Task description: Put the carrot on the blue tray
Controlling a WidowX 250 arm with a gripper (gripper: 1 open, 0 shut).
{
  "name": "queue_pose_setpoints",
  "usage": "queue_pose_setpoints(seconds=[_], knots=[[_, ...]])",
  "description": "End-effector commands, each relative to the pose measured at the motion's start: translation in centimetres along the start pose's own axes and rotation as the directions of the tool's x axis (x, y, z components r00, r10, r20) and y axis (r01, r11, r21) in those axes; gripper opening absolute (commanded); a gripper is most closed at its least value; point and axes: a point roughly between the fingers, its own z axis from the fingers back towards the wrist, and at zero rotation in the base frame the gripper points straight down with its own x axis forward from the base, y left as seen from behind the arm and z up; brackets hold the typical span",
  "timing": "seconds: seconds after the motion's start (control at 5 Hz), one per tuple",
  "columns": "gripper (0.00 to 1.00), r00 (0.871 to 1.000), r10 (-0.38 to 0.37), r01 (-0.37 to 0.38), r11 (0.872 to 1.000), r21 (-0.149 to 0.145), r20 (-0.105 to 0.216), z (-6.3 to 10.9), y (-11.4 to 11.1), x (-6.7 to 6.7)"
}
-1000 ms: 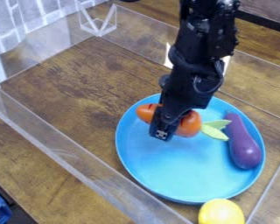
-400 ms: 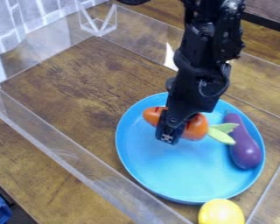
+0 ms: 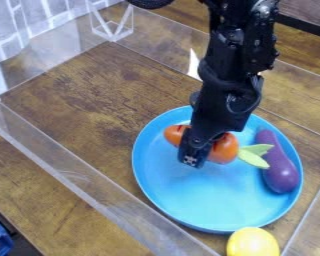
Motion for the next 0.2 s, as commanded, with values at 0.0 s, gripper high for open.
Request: queue_pose_setpoints(seconds=[0.0], knots=[[0.0,1.0,-0.004,0.003,1.0,0.026,0.027,0.77,0.39,0.37]])
